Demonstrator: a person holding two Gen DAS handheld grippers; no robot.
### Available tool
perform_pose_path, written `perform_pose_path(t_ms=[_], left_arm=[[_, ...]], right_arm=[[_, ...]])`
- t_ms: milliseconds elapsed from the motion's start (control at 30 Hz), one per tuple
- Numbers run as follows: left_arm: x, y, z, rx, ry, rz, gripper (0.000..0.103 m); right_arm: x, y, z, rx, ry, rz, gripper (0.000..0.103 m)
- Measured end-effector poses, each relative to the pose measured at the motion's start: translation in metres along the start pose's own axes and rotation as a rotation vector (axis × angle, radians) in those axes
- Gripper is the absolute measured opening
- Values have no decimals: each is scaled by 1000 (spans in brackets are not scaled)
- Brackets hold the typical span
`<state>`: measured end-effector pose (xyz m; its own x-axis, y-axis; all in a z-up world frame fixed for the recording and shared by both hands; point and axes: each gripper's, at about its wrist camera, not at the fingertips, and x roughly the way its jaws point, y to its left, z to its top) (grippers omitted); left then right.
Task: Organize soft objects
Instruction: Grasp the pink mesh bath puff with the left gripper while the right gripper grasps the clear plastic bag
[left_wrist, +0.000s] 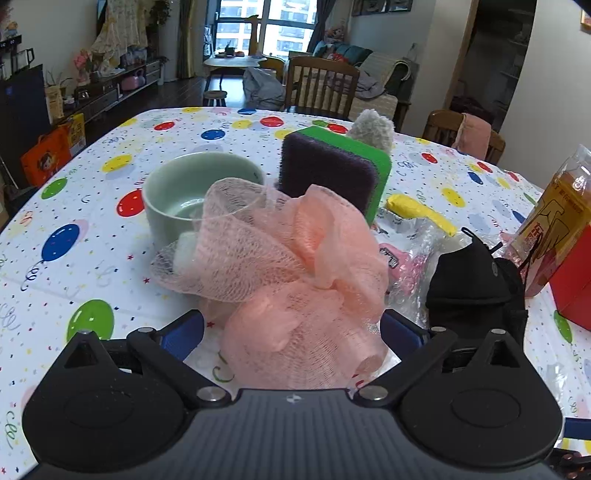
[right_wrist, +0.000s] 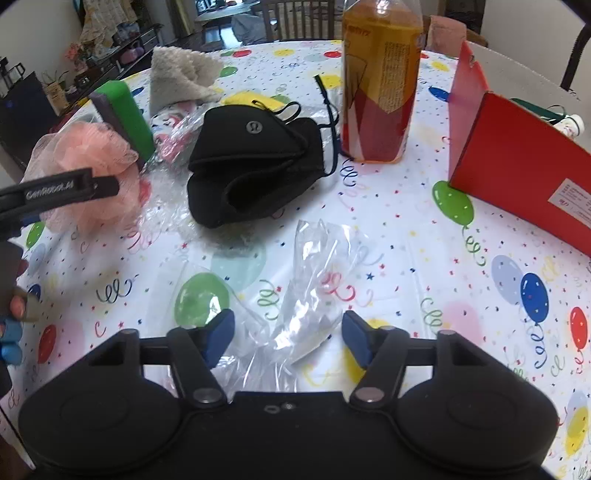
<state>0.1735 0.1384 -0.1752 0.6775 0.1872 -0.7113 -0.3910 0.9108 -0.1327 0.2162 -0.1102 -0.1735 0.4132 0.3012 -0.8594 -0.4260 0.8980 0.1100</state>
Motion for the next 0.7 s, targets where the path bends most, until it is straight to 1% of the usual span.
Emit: perform_pose_path(t_ms=[67,133,167,233,333,367,433,533,633,700], left_arm=[[1,1,2,-13,10,-13,95],[1,2,3,-25,16,-16,85],[1,3,4,-29,20,-17,81],[1,4,4,-37,31,-24,65],[2,7,3,-53,49,-38,52],[1,7,3,-51,50,-34,49],[-1,7,1,-40,48,-32,39],[-6,9,0,-39,43,-45,33],[-13,11,0,-42,31,-56,30],[-16,15,-1,-57,41,-69,28]], right_arm=[[-1,0,-1,-7,0,4,56],[-1,-2,-1,0,2,20,48],[-1,-3,-1,4,4,29,47],[-1,-4,-1,1,5,33,42],[-2,-5,-2,-1,0,46,36],[-3,-5,-2,-3,0,52,35],[-4,-5,-3,-9,-4,64,34],[-8,-4,-4,-20,-12,74,33],[-13,-5,-5,-24,-24,80,32],[-18,-5,-6,-29,-38,79,32]])
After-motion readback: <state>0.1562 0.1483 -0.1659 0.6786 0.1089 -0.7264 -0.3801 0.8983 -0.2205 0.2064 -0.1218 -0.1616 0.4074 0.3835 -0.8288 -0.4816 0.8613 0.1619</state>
